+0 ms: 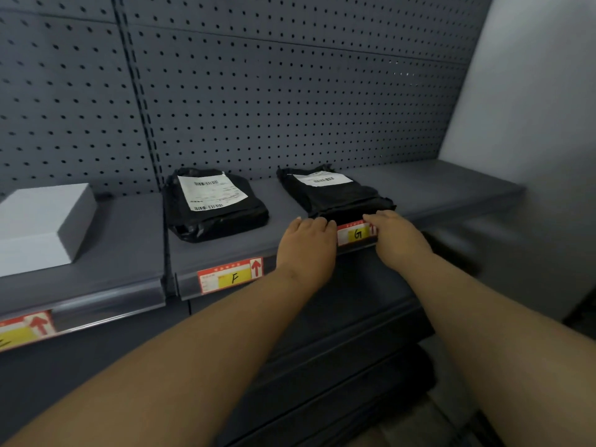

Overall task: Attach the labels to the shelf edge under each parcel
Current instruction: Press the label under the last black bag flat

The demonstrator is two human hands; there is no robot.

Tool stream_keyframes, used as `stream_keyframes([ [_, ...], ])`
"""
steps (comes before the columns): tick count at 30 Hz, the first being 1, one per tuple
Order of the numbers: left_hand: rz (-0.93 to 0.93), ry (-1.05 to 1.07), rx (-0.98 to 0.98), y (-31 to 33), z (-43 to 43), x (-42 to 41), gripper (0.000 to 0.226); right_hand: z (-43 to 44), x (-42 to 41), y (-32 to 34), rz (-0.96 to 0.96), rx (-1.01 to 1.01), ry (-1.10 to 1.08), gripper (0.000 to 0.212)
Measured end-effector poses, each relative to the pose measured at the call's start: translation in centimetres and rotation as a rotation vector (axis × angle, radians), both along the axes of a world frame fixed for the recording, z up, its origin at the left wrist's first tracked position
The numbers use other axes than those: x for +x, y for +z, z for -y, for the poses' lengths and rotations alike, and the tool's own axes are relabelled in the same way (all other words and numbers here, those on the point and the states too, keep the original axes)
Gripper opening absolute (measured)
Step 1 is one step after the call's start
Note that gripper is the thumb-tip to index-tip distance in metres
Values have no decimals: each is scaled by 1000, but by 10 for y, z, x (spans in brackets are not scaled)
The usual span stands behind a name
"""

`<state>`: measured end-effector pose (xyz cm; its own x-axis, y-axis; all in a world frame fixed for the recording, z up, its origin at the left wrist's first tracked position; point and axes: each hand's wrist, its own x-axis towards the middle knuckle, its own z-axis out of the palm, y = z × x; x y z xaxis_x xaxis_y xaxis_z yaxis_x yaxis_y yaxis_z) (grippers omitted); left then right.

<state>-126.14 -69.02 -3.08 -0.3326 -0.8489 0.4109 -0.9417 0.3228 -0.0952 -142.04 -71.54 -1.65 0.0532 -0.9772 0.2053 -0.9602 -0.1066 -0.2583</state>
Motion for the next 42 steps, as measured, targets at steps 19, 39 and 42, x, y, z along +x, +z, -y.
stream_keyframes([
  [19,-17,-67,-41,-7,5,0,38,-5,-8,-10,-3,-73,13,58],
  [39,-20,-56,0,-5,5,-4,36,-5,-5,-7,-62,-7,-29,49],
  [42,-12,-55,1,-5,5,-4,37,-4,-4,-4,-56,22,-43,51],
])
